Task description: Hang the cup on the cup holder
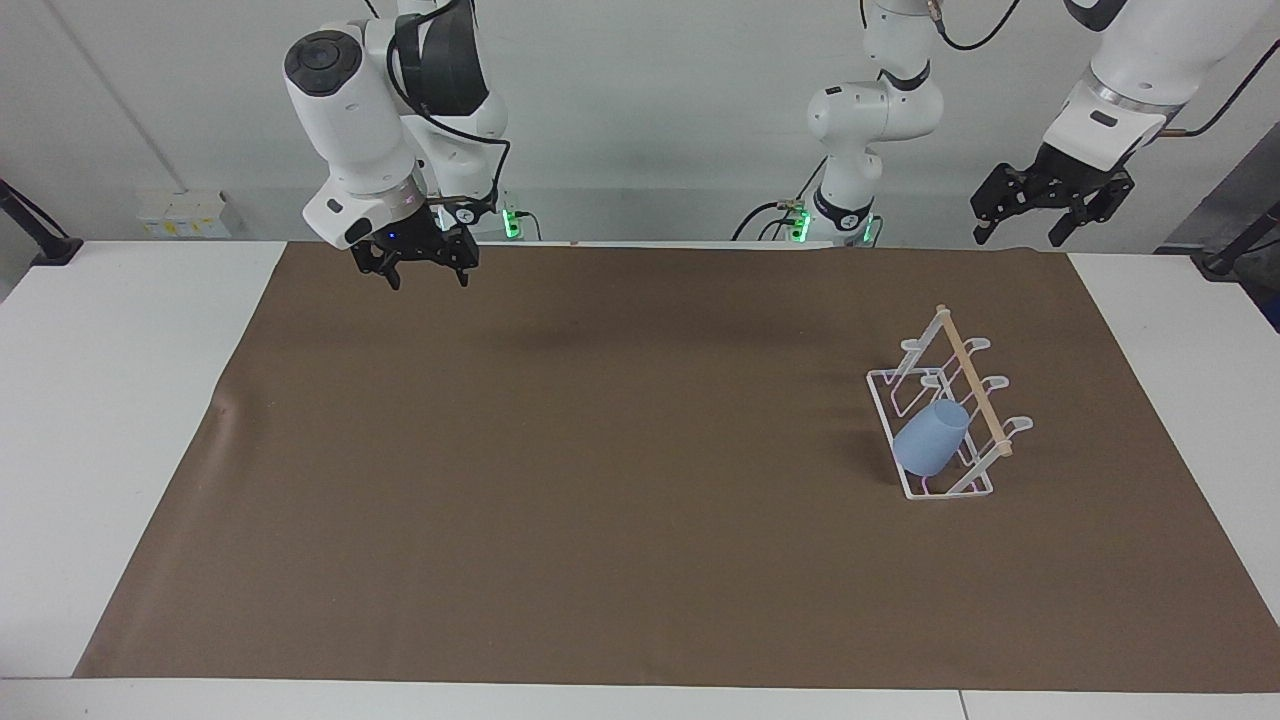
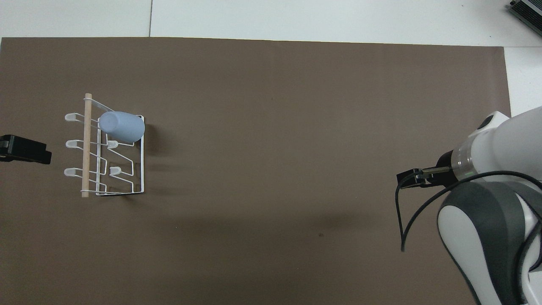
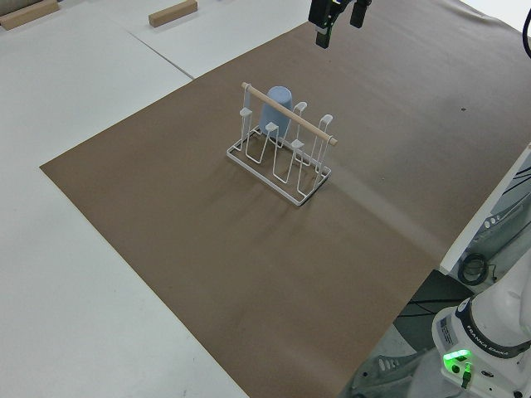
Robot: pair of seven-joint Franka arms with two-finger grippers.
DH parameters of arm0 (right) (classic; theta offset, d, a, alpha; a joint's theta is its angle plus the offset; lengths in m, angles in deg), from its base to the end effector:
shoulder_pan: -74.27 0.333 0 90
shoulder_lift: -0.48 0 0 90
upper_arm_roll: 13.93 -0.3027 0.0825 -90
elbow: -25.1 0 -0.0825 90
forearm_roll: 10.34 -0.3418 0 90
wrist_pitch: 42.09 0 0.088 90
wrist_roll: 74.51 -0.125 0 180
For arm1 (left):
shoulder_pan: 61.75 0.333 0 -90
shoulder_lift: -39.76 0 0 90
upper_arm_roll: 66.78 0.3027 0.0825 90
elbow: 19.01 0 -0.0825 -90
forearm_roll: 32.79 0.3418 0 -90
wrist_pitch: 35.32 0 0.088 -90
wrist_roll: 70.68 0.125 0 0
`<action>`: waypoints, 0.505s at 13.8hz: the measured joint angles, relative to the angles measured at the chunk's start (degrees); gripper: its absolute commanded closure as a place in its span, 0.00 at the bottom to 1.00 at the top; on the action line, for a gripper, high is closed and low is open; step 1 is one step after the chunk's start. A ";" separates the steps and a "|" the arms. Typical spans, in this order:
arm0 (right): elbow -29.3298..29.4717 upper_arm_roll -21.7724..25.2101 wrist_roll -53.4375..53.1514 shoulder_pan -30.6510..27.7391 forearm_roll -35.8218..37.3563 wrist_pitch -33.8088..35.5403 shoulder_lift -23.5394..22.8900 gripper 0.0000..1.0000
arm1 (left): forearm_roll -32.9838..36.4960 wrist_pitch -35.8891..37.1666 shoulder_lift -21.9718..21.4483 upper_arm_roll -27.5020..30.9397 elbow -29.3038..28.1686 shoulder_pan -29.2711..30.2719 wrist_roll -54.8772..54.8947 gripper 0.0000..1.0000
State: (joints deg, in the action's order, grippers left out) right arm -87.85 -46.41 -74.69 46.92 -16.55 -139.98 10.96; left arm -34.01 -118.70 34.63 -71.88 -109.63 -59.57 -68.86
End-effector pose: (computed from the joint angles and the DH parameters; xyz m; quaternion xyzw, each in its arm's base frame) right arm 0.4567 0.0668 0.5065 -0.9982 -0.0264 0.0535 0.0021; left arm 0.4719 -0.0291 0.6227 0.9989 -0.0421 -0.0187 0.0064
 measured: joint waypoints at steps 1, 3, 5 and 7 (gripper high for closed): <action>0.00 0.00 0.00 0.00 0.00 0.00 0.00 0.00 | -0.02 -0.31 -0.01 0.01 -0.01 -0.15 0.00 0.00; 0.00 0.00 0.00 0.00 0.00 0.00 0.00 0.00 | -0.07 -1.30 -0.03 -0.08 -0.18 -0.54 0.00 0.00; 0.00 0.00 0.00 0.00 0.00 0.00 0.00 0.00 | -0.17 -1.47 -0.08 -0.10 -0.53 -0.71 0.00 0.00; 0.00 0.00 0.00 0.00 0.00 0.00 0.00 0.00 | -0.19 -1.48 -0.33 -0.08 -1.17 -1.03 0.00 0.00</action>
State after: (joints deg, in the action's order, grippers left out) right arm -87.85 -46.41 -74.69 46.92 -16.55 -139.98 10.96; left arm -34.20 -120.18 34.30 -71.96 -110.80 -60.60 -68.86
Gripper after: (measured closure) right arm 0.000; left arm 0.000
